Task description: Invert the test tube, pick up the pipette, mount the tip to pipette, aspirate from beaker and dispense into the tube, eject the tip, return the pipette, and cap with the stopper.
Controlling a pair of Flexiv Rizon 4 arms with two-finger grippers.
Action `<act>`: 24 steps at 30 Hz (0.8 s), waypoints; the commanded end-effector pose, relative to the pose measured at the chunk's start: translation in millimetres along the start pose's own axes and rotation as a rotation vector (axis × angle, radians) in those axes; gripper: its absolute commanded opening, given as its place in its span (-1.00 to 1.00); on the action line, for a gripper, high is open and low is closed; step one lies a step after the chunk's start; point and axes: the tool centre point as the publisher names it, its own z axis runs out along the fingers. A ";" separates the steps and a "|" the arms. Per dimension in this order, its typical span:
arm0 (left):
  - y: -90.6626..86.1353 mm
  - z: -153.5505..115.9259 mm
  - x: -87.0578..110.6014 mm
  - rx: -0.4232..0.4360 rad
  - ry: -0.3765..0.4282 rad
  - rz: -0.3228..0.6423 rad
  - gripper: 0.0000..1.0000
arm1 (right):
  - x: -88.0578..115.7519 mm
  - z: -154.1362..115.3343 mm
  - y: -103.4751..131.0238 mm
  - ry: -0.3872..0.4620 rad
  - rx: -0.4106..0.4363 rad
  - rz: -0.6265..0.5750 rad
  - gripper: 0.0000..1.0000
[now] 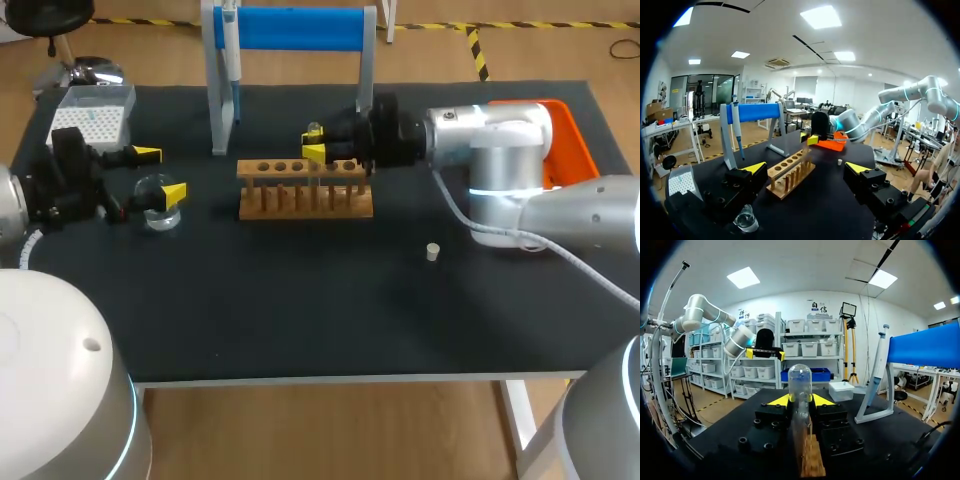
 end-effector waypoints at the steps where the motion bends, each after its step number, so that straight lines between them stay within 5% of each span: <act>1: 0.9 1.0 0.8 0.004 -0.004 0.001 1.00 | -0.1 -1.9 5.7 -0.002 0.001 0.001 -1.00; 24: 0.9 1.0 0.8 0.004 -0.004 0.001 1.00 | -2.4 -4.0 25.9 -0.013 0.003 0.004 -1.00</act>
